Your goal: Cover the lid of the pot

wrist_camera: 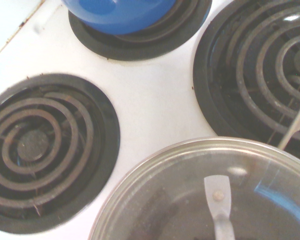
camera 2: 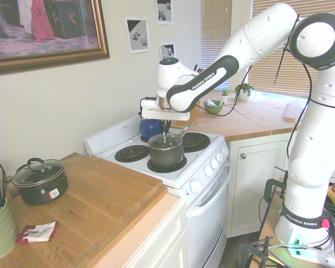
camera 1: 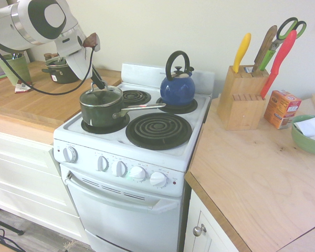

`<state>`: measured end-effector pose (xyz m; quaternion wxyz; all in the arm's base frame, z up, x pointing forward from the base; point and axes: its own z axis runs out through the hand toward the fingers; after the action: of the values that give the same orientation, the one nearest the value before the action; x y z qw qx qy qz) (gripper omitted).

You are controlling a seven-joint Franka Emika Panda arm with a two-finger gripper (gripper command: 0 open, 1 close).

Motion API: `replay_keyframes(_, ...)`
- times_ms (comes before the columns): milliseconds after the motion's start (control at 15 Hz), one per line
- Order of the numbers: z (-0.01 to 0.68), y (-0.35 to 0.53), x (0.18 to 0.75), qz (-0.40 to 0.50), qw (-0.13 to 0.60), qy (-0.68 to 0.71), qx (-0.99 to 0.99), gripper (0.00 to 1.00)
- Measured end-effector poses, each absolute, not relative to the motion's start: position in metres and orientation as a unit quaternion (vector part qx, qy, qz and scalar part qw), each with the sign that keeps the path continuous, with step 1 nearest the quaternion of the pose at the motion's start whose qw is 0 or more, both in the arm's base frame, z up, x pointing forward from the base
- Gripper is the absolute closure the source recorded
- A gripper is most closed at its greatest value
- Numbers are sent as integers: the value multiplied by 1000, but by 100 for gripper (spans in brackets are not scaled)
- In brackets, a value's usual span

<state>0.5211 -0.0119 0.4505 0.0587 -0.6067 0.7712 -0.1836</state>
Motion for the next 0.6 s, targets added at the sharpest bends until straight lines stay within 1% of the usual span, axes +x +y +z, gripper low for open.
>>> replay_keyframes(333, 442, -4, 518, -184, 54, 764, -617, 100)
replay_keyframes(400, 442, -4, 518, -184, 54, 764, -617, 0)
replay_keyframes(600, 442, -5, 518, -184, 57, 765, -615, 0)
